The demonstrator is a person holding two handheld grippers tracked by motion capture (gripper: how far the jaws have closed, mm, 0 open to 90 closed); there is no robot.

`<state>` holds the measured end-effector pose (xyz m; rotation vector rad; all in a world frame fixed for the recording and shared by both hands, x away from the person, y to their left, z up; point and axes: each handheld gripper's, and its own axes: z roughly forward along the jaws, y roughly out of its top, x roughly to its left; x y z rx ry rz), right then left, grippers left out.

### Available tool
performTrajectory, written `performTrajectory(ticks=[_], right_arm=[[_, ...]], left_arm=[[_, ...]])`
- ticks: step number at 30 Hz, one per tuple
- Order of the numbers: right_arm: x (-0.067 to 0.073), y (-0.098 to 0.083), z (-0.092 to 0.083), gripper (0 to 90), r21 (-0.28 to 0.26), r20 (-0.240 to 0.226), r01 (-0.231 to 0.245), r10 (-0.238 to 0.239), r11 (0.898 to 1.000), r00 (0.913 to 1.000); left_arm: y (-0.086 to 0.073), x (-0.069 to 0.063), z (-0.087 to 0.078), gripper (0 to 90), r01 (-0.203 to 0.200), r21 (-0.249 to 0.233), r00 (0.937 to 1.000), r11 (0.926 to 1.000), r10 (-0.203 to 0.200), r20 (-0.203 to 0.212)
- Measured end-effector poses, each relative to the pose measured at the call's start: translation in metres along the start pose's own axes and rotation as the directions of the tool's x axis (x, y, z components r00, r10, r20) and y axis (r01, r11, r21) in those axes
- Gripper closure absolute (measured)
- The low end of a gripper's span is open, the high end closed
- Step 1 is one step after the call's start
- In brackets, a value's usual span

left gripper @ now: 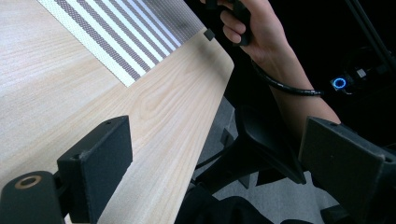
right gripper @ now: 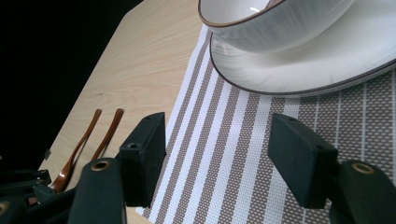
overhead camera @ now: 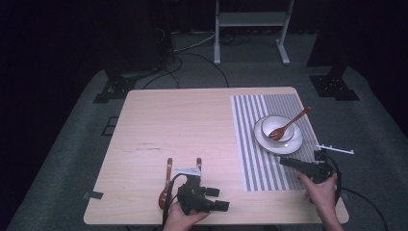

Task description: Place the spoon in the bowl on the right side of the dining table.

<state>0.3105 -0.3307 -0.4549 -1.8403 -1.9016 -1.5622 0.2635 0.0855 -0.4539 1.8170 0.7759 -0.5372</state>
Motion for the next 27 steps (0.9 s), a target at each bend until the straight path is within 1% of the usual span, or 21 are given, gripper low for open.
performTrajectory(ticks=[5, 9, 16, 23, 27], right_arm=[[0.003, -0.006, 0.001, 32.7, 0.006, -0.004, 0.008, -0.008, 1.000, 1.0000], [0.007, -0.012, 0.002, 31.2, 0.009, -0.016, 0.013, -0.012, 1.000, 0.9998], [0.011, -0.017, 0.003, 30.1, 0.015, -0.027, 0.021, -0.021, 1.000, 0.9994], [0.017, -0.026, 0.002, 29.3, 0.022, -0.036, 0.031, -0.030, 0.999, 0.9989], [0.019, -0.029, 0.004, 29.0, 0.028, -0.044, 0.033, -0.032, 0.999, 0.9985]], left_arm=[[0.000, 0.000, -0.001, 8.4, 0.007, -0.007, 1.0000, 1.0000, -0.007, -0.003], [0.000, 0.000, 0.000, 8.4, 0.004, -0.007, 1.0000, 1.0000, -0.004, -0.001], [0.000, -0.001, -0.001, 8.4, 0.009, -0.011, 1.0000, 0.9999, -0.009, -0.003], [0.000, -0.002, -0.002, 8.4, -0.001, -0.014, 1.0000, 0.9999, 0.001, -0.002], [0.000, -0.002, -0.002, 8.4, 0.001, -0.013, 1.0000, 0.9999, -0.001, -0.003]])
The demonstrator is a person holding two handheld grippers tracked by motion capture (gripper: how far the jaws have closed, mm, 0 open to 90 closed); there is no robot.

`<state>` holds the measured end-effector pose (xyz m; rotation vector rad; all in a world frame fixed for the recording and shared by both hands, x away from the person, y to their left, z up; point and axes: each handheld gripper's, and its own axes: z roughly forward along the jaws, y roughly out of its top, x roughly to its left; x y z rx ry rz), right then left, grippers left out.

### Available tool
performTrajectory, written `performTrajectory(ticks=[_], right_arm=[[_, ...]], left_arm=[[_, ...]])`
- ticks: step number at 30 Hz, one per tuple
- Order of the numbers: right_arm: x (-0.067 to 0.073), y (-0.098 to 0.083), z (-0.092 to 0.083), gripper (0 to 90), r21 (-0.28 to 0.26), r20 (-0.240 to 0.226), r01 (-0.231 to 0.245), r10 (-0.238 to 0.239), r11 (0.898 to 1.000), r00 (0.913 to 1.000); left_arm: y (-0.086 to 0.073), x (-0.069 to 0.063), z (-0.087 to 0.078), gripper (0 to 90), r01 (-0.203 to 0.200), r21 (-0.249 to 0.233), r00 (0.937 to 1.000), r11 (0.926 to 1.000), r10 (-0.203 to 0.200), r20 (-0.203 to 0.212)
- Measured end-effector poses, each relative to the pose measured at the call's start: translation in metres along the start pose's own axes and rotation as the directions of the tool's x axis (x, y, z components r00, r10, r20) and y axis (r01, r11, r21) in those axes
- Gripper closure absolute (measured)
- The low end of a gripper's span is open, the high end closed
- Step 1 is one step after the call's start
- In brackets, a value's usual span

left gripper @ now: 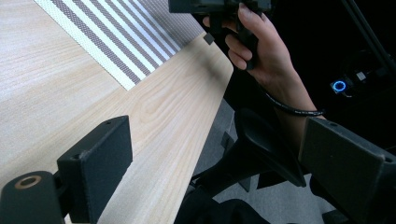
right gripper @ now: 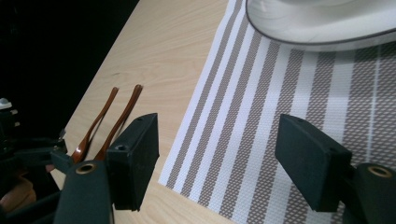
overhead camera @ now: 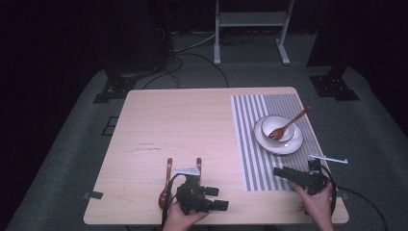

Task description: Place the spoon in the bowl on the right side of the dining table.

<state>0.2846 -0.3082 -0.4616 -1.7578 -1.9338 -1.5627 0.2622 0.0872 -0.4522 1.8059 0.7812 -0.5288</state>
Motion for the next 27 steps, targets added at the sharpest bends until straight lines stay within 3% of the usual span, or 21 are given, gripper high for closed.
performTrajectory(ticks=[27], right_arm=[[0.011, -0.025, -0.002, 21.9, 0.010, -0.018, 0.022, -0.021, 1.000, 0.9996]], left_arm=[[0.002, -0.002, -0.004, 8.4, -0.006, -0.012, 1.0000, 0.9999, 0.006, 0.002]])
